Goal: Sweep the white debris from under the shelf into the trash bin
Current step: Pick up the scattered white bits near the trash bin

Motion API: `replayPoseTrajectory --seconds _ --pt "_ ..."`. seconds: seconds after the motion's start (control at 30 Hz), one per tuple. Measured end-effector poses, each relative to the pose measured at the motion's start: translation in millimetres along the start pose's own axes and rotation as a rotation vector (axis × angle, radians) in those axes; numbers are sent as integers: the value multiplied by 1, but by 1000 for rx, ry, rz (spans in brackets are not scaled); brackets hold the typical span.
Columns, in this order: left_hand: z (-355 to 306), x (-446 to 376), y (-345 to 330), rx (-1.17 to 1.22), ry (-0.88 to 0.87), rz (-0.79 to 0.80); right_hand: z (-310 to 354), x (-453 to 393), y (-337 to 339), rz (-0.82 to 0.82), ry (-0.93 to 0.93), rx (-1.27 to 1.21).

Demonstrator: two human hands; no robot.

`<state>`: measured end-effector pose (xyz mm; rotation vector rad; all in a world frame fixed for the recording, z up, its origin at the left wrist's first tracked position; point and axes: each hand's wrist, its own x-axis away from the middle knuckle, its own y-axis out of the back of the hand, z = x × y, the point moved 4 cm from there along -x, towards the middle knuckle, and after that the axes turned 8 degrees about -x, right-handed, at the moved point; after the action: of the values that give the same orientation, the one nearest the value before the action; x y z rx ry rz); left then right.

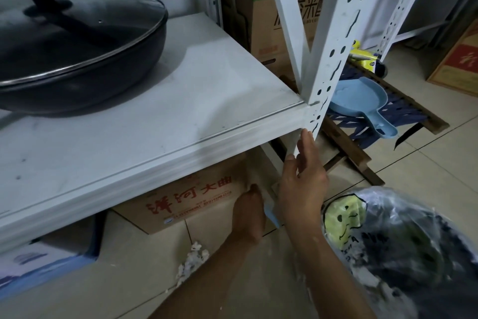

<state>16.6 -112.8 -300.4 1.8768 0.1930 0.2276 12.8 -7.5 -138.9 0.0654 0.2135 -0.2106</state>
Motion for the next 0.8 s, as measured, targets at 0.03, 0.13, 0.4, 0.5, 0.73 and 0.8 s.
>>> replayPoseTrajectory --seconds 0.03,0.13,0.4,0.5,0.73,0.8 --pt "2 15 10 55 13 -6 1 0 1 1 -4 -7" --pt "15 51 30 74 34 -66 2 -1 0 -1 -12 -8" --pt "55 115 50 160 166 -72 2 2 -1 -19 -30 7" --pt "65 130 54 175 199 -93 8 19 -1 26 -44 3" --pt "64 138 73 248 212 -171 -48 125 -16 514 -91 379" --pt "61 139 80 258 195 -190 -65 148 -26 661 -29 469"
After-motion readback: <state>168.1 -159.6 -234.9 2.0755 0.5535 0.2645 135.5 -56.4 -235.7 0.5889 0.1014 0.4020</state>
